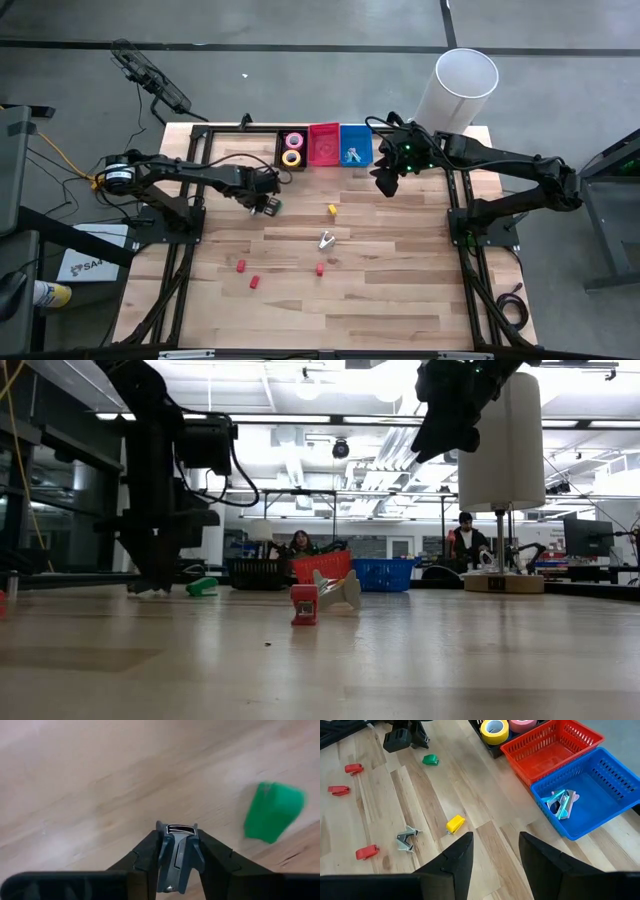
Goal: Pick and place Stapler, Stapler remover, tape
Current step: Put the black staple remover into the blue bin
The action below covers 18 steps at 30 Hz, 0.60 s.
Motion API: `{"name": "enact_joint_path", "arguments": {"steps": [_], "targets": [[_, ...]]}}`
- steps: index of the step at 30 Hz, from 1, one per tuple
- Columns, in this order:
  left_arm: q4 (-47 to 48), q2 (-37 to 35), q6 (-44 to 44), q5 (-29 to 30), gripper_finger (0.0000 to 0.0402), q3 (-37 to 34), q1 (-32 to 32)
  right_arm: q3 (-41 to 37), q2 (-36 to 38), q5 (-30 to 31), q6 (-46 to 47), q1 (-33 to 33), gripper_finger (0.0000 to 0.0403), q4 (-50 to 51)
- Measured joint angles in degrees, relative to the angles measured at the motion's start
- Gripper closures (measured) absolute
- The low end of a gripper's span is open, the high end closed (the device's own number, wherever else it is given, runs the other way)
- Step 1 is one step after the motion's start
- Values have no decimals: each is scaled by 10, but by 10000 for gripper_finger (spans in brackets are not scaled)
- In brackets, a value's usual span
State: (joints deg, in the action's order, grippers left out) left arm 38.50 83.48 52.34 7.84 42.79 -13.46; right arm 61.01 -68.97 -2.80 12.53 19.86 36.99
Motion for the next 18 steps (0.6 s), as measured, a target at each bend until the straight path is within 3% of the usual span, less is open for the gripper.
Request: {"name": "enact_joint_path", "arguments": {"steps": [9,18], "targets": [[-26,-1,-61,44,305,87,0,0,0,-19,-11,0,254,-57],[-28,-1,-218,83,305,226,0,0,0,-41,-40,0,253,-85]]}}
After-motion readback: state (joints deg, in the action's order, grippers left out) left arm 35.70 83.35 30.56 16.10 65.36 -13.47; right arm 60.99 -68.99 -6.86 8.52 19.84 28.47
